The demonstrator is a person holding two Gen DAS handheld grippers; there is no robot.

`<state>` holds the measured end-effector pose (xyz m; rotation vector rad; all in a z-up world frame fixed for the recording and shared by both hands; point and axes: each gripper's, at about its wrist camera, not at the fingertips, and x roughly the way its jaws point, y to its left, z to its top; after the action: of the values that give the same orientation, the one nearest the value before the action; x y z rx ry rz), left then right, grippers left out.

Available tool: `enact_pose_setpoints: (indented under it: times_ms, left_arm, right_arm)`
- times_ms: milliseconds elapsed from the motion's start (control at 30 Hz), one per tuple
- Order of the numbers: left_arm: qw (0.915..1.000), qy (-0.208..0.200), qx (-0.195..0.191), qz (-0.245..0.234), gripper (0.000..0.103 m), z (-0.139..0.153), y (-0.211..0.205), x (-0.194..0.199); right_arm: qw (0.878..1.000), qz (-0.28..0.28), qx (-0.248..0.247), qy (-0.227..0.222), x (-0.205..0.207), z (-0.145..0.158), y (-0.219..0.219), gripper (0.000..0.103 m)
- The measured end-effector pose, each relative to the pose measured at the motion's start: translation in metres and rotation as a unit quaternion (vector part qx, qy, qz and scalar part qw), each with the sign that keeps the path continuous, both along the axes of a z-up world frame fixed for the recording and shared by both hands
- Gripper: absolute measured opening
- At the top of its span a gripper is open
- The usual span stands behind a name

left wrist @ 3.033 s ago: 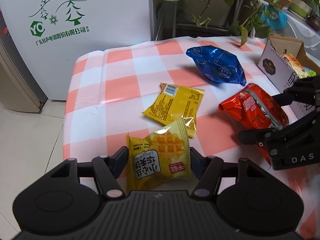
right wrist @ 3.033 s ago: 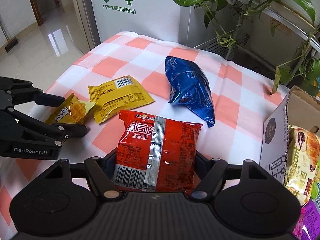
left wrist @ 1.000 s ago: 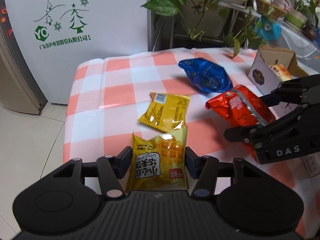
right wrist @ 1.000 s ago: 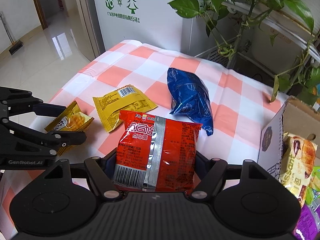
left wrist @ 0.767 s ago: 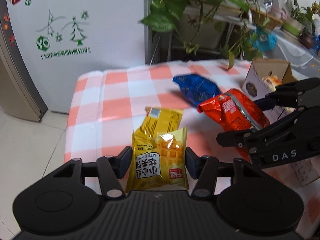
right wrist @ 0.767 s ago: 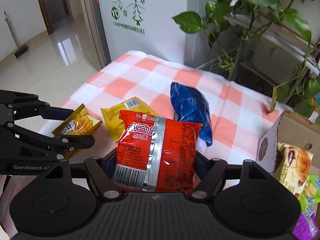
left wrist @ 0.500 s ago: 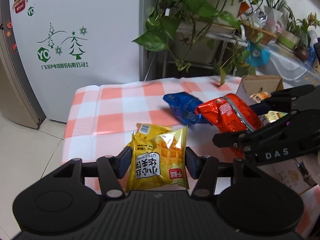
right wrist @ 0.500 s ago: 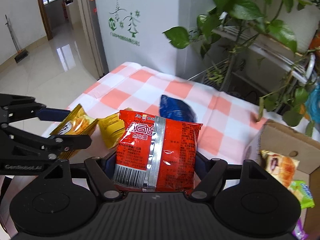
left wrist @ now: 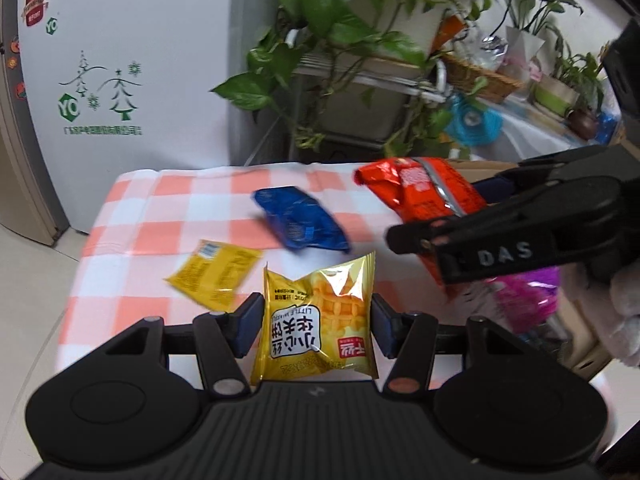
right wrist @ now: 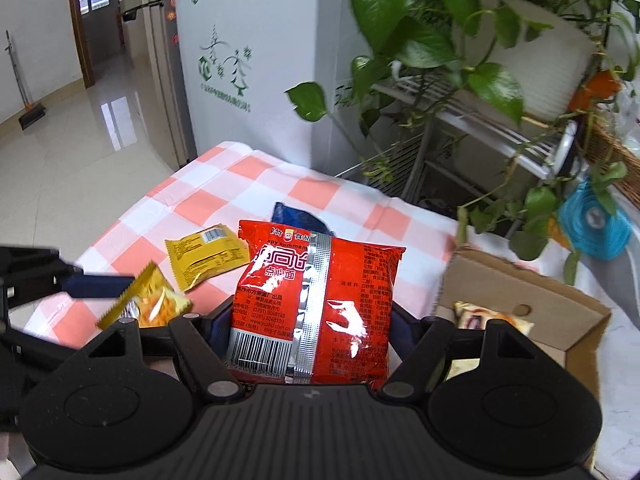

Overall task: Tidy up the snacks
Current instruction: 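Carry the red bag with the right tool while the left carries the waffle packet to the box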

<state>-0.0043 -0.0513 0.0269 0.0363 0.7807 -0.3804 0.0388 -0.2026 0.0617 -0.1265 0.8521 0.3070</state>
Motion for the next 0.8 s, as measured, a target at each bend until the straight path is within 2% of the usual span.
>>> enact_pose_setpoints:
  times_ms: [233,800]
  left_arm:
    - [0.9998,0.002,-0.018,-0.01,0.056,0.006,-0.034,-0.016]
    - [0.9988,-0.016,-0.01,-0.044,0.056,0.02,-0.106,-0.029]
  right_arm:
    - [1.0,-0.011,0.005,-0.012,-0.01,0.011,-0.023,0.08]
    - [0.997,-0.066,0.004,-0.026,-0.014,0.022,-0.091,0.08]
